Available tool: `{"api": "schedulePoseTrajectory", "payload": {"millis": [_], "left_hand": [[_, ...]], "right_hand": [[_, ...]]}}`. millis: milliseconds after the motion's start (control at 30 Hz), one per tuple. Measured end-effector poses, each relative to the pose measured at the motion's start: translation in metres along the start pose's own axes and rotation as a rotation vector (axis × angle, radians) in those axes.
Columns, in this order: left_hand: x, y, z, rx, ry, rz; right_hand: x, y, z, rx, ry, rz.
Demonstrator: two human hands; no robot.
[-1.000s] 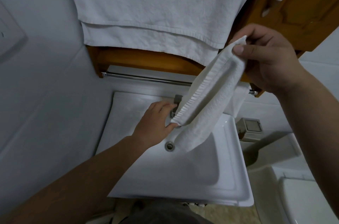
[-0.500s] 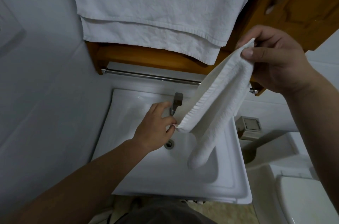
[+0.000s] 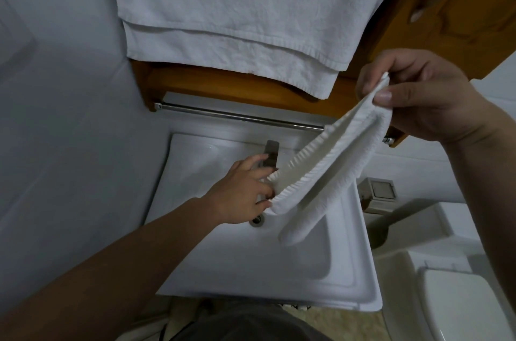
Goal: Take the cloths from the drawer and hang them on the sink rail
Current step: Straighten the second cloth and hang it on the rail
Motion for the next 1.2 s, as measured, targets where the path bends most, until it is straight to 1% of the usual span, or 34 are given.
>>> {"api": "schedulePoseTrajectory", "payload": {"millis": [133, 267, 400, 467, 567, 667, 800, 967, 1100, 1200], "left_hand": [[0.003, 0.001, 0.000, 0.044, 0.012, 0.026], [0.007, 0.000, 0.002, 0.017, -0.003, 0.045], [0.011, -0.002, 0.002, 0.060, -0.018, -0.011], [0.013, -0.003, 0.001, 0.070, 0.004, -0.032], [0.016, -0.004, -0.001, 0.059, 0.023, -0.043], [0.020, -0.005, -0.002, -0.024, 0.022, -0.046], [0.030, -0.001, -0.007, -0.113, 0.046, -0.096], [0.037, 0.003, -0.021, -0.142, 0.072, -0.118], [0.035, 0.007, -0.031, -0.206, 0.065, -0.108], [0.034, 0.009, -0.038, -0.213, 0.028, -0.101]], "right_hand": [[-0.002, 0.001, -0.003, -0.020, -0.009, 0.010], [-0.006, 0.001, -0.008, -0.052, -0.022, 0.021], [-0.008, -0.003, -0.016, -0.100, -0.075, 0.053], [-0.011, -0.007, -0.022, -0.153, -0.118, 0.084], [-0.017, -0.015, -0.035, -0.256, -0.178, 0.137], [-0.026, -0.024, -0.047, -0.388, -0.226, 0.192], [-0.039, -0.034, -0.058, -0.613, -0.291, 0.278], [-0.059, -0.045, -0.067, -0.885, -0.370, 0.391], [-0.072, -0.042, -0.062, -1.069, -0.370, 0.381], [-0.079, -0.035, -0.051, -1.096, -0.374, 0.357]]}}
Point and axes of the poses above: each hand's wrist, its own y-axis towards the middle knuckle, its own z-axis out of the palm, x = y × z, the point moved 1 cm from there along y, towards the middle knuckle, and after that the axes turned 6 degrees about x, right-handed, at the moved point
